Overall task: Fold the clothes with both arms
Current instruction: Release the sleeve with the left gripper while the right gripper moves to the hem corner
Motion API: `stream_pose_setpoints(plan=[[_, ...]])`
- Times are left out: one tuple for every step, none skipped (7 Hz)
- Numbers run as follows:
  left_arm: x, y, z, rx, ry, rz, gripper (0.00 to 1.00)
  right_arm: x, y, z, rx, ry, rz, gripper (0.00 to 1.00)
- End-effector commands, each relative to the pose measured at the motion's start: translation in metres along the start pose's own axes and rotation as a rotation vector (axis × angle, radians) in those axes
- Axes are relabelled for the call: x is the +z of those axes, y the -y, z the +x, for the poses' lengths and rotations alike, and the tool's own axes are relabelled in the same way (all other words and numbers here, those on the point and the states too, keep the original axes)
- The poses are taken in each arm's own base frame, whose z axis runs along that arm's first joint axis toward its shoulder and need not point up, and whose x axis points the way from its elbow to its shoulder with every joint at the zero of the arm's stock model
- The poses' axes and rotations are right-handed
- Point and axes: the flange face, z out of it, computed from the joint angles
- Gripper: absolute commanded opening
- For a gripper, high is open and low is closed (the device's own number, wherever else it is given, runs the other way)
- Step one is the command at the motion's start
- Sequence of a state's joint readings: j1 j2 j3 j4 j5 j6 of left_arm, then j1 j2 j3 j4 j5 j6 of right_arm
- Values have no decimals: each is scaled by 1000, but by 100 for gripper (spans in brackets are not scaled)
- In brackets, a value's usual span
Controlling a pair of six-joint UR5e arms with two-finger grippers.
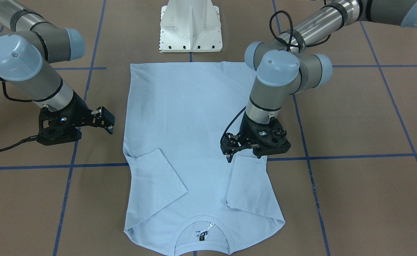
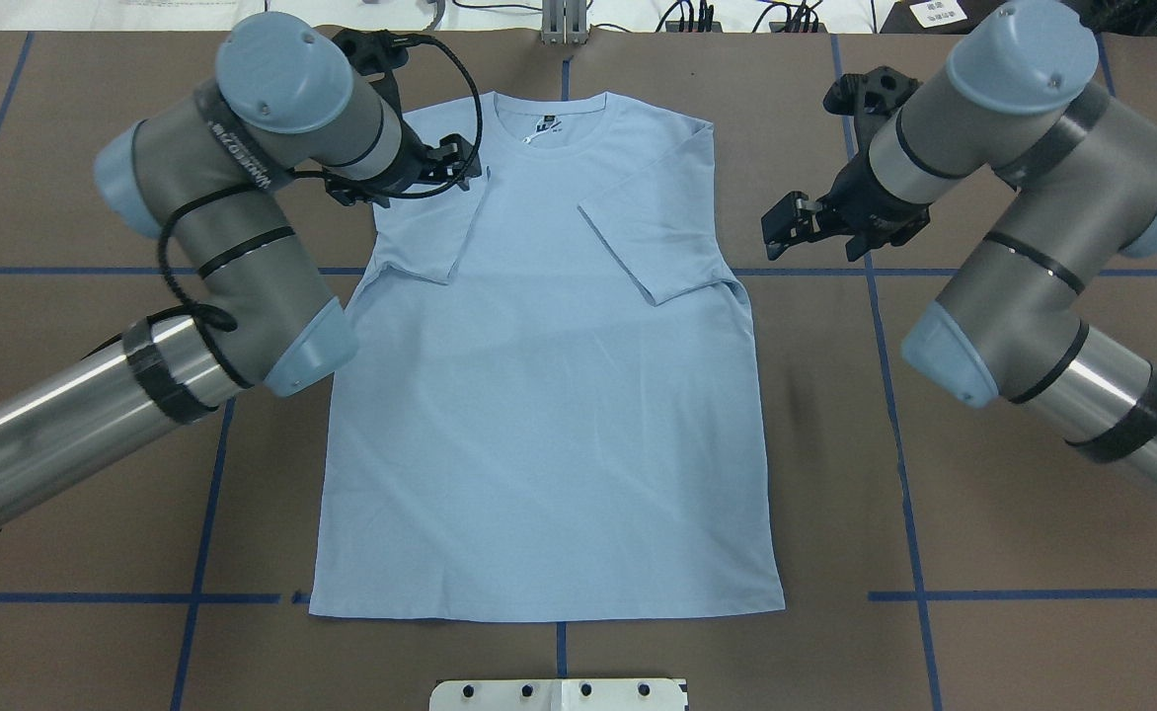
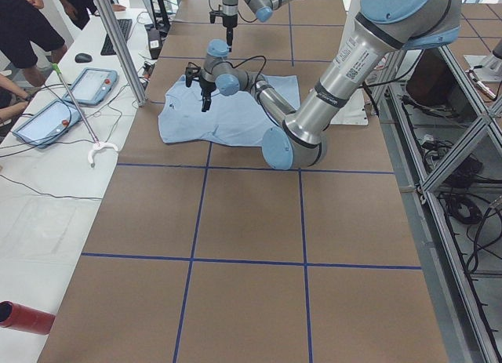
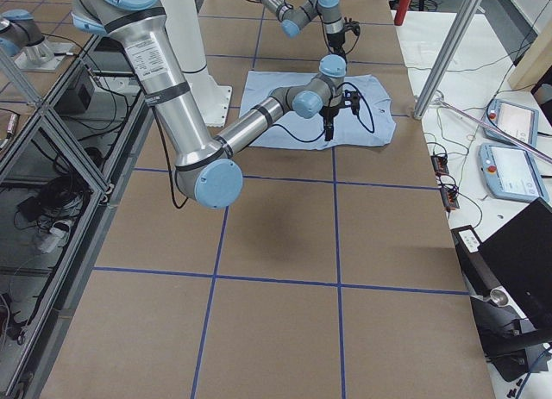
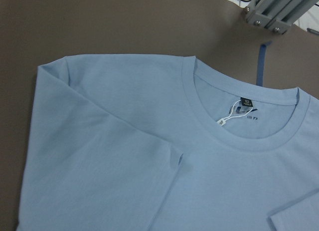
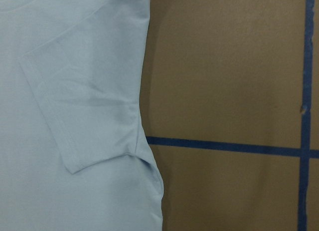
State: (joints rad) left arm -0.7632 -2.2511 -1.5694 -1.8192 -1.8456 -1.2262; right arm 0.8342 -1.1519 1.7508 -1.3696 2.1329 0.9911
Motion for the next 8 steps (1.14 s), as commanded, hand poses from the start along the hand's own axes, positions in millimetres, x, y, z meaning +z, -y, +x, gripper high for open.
stream_pose_setpoints(plan=[[-73,-58,-80,82,-16,-66,100,7,-124,-43,73,29,62,100],[-109,-79,-103,93,-52,-69,100,14,-181,-62,103,40,43,100],[-121,-85,-106,92,-67,-65,100,35,-221,-65,83,10,26,100],[-119,-87,-105,92,-64,-64,100,57,-251,-55,60,-40,12,100],[-121,-87,-103,94,-69,-58,100,72,-273,-56,31,-61,-7,100],[-123,-86,-101,94,-75,-56,100,84,-281,-54,21,-81,-16,100],[-126,-87,-99,97,-82,-55,100,91,-288,-47,17,-101,-33,99],[-132,-88,-97,101,-93,-51,100,96,-293,-39,15,-118,-46,99]])
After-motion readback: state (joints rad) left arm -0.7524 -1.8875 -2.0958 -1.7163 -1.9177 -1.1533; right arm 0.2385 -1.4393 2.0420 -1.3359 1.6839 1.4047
